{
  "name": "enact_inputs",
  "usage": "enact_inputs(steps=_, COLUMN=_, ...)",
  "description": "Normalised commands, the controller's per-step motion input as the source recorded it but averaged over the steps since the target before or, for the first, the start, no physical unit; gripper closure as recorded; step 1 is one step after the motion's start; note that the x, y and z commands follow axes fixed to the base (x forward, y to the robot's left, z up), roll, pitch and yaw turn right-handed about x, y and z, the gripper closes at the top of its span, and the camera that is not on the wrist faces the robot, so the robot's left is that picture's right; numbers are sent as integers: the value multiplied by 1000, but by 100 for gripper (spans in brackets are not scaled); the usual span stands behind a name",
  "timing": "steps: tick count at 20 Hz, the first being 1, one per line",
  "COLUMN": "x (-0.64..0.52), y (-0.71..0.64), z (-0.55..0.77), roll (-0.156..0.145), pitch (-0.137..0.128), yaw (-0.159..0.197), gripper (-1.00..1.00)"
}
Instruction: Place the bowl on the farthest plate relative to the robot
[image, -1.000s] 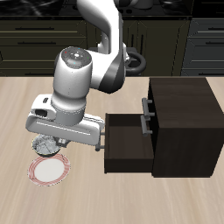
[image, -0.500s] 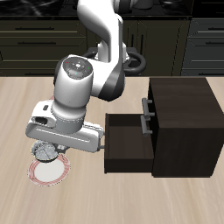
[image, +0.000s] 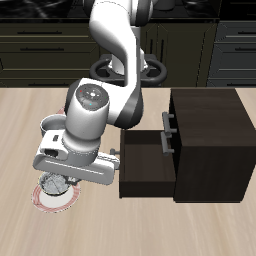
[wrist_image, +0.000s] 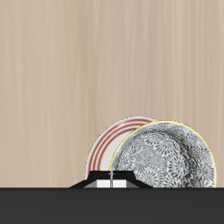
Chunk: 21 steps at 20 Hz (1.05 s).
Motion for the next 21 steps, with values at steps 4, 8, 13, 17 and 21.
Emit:
enact_inputs(steps=4, x=44, y=29, z=-166, roll=-9, pitch=16, yaw=-8, gripper=100)
enact_inputs(steps=8, x=-7, y=-75, z=-28, roll=-47, pitch=10, yaw=1, gripper=100)
enact_inputs(steps=13, x=-32, y=-90, z=-83, roll=-76, pitch=44, yaw=-9, gripper=-100)
enact_inputs(steps=17, x=-62, y=-42, z=70, roll=-11, pitch=0, yaw=3, gripper=-100)
enact_inputs(steps=21, x=-64, y=-7, z=115, roll=-2, pitch=-25, yaw=3, gripper=-100)
